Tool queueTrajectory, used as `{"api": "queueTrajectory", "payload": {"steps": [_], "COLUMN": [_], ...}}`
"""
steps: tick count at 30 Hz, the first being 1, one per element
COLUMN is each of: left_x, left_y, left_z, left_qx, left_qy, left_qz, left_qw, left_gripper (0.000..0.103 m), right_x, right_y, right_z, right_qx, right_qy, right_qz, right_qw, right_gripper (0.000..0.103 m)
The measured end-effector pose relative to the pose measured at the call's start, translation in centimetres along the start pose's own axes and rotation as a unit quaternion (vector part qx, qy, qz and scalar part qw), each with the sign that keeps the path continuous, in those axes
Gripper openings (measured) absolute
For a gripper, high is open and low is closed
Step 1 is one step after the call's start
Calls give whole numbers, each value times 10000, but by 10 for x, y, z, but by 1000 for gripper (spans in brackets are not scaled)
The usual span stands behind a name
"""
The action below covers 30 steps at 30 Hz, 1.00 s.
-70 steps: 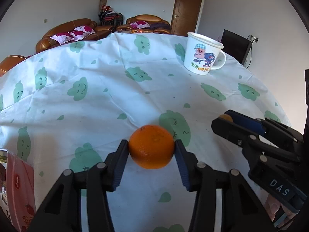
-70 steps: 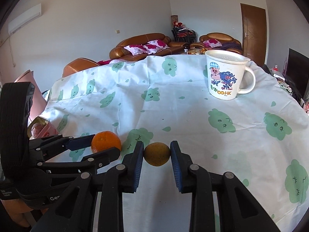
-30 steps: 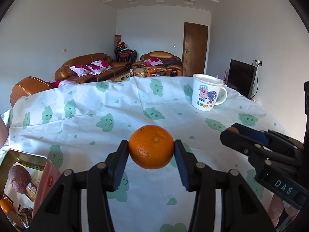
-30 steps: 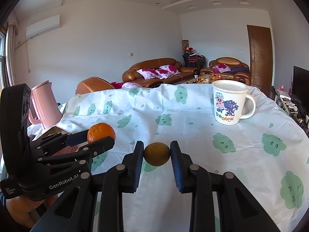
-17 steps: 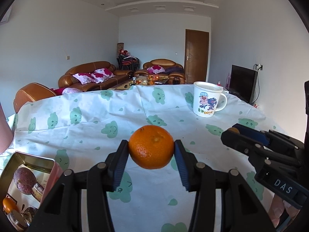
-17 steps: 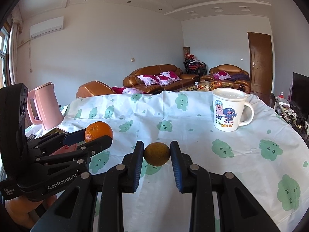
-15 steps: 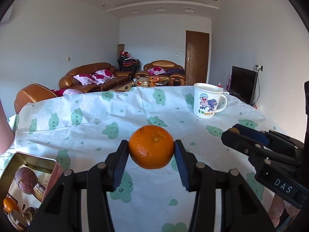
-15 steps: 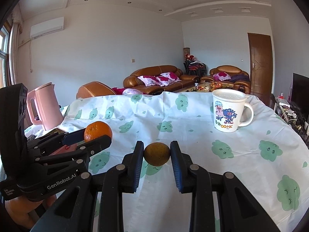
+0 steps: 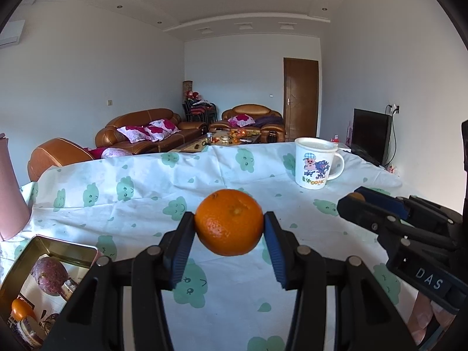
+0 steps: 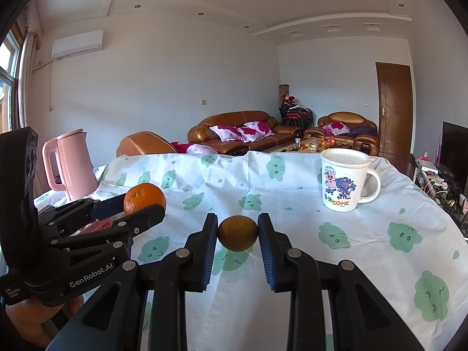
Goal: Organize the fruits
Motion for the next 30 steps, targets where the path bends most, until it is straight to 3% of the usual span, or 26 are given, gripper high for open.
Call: {"api": "queueTrajectory", "payload": {"steps": [12, 30], "left_x": [17, 22], "left_y": [4, -4], "left_z": [6, 20], "left_qx": [13, 128], "left_qy": [211, 158], "left_qz": [-354, -102], "left_qw": [9991, 9997], "left_gripper": [49, 49], "right_x": [5, 4], "right_y": [2, 2], "right_z": [2, 15], "right_qx": [47, 123], "right_qy": [19, -99], "right_qz": [-112, -79], "right_qw": [9999, 9998], "right_gripper": [30, 30]}}
Point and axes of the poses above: each gripper's, at about its wrist camera, not at the fingertips, and x roughly against the way its jaws point, z to its left, y to its top, the point moved 8 cm from there along -x, roughly the way its jaws point, and after that the axes turned 1 degree about -z, right-handed, at the moved point
